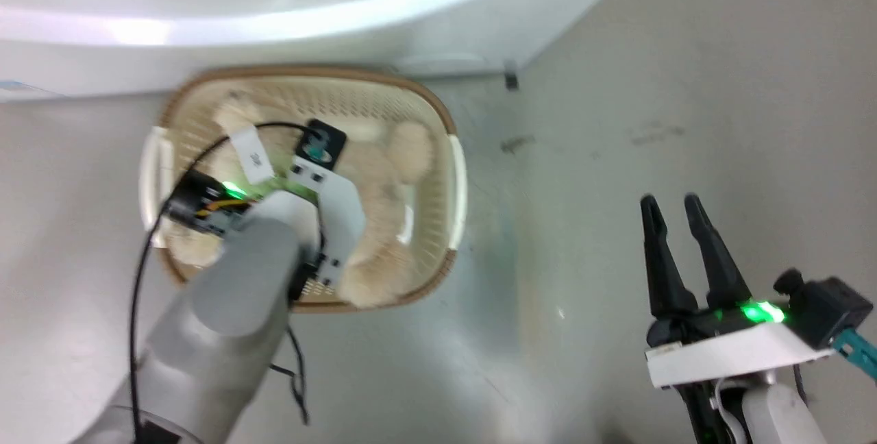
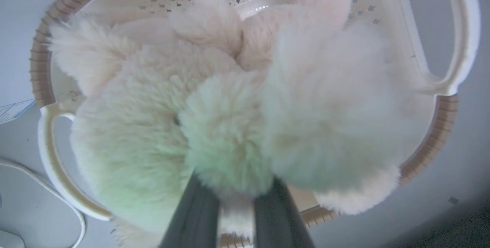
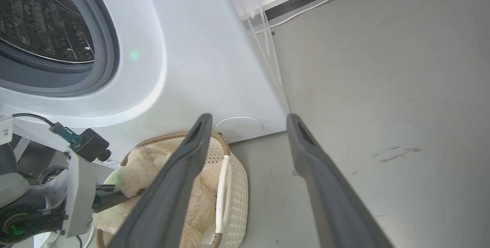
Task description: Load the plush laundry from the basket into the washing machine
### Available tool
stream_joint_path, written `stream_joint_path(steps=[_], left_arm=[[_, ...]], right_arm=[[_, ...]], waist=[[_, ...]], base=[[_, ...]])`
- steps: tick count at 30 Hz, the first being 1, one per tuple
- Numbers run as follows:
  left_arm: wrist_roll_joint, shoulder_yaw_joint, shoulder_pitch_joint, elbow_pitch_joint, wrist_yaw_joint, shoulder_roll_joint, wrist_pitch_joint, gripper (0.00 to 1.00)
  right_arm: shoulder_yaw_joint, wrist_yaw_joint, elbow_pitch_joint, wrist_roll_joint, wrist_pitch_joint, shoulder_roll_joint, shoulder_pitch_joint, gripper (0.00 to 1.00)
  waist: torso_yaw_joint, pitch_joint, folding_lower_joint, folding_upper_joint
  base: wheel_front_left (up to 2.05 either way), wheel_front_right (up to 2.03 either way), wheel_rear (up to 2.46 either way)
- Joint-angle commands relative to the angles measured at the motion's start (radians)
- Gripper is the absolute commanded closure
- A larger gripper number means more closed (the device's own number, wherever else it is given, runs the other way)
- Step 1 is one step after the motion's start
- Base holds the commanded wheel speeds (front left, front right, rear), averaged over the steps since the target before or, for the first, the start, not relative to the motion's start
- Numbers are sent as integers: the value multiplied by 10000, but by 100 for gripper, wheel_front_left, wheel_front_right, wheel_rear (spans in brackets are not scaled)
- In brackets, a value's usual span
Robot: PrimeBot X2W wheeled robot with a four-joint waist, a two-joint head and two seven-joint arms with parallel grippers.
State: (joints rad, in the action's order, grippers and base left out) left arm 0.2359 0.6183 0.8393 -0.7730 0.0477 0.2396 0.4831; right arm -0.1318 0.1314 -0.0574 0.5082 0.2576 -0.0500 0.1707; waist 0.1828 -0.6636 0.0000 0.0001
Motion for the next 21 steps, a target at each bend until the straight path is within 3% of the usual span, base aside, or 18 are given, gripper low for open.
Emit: stream_joint_path(steps=[1, 10, 21], left_arm=[[141, -61, -165, -64, -81, -198, -274, 100], [1513, -756, -1178, -644, -267, -1348, -2099, 100], [2980, -1691, -2369, -394, -435, -1774, -4549, 100]], right_arm=[[129, -7, -145, -127, 42, -2, -222, 0], [706, -7, -973, -748, 42, -2, -1300, 0], [817, -7, -1133, -733, 42, -2, -2326, 0]], waist=[[-845, 1086, 0, -1], [-2000, 3351, 0, -1], [-2534, 5084, 0, -1]], base=[[0, 0, 0], [0, 0, 0], [0, 0, 0]])
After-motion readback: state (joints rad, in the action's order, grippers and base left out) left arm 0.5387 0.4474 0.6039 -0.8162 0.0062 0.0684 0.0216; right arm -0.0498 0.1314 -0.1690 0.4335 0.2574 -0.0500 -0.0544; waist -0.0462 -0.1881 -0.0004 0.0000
